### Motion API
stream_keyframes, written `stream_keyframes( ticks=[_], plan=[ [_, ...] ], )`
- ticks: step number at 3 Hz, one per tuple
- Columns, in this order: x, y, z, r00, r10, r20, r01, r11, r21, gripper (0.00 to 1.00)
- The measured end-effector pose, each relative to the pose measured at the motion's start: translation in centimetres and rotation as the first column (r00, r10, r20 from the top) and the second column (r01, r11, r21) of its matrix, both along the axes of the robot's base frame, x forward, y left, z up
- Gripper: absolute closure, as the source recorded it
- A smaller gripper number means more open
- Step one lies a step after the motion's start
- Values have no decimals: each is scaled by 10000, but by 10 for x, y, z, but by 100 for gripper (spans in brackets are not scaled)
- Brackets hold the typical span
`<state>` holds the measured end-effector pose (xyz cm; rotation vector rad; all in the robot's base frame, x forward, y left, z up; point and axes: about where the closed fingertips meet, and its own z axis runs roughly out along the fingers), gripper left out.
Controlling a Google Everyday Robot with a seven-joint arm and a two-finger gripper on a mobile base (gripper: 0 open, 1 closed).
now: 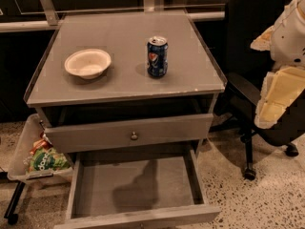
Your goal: Place pepsi can into middle drawer
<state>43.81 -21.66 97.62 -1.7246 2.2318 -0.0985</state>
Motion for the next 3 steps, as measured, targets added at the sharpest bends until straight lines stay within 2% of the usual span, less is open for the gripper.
stream_keyframes(
  ticks=[2,3],
  plan=[
    [4,-1,1,9999,-119,123,117,9998,162,0],
    [35,-3,-6,9970,-698,329,646,9884,1376,0]
  ],
)
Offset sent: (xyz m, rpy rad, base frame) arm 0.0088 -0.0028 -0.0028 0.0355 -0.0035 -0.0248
